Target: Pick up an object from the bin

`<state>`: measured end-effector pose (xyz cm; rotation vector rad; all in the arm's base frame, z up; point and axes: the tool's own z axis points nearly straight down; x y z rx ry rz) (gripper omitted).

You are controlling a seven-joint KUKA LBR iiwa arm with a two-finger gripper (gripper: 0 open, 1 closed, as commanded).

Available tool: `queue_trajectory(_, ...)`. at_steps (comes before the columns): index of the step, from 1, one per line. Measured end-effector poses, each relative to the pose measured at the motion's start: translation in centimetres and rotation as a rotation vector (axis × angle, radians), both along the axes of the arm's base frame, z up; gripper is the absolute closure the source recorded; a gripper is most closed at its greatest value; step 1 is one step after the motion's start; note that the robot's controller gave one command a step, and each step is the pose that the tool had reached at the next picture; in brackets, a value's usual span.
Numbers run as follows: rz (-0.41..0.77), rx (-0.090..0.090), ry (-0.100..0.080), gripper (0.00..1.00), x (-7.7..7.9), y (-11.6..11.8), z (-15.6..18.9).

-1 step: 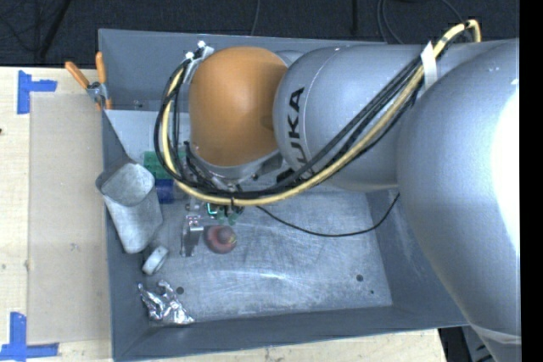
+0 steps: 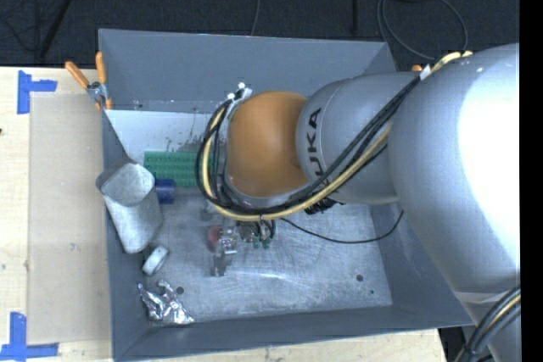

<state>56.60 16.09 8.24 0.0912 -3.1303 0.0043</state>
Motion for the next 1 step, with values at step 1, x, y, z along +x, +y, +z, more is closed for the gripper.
queue_trajectory(1,-0.076,0.006,-0.015,0.00,-1.67,-5.80,-1.00)
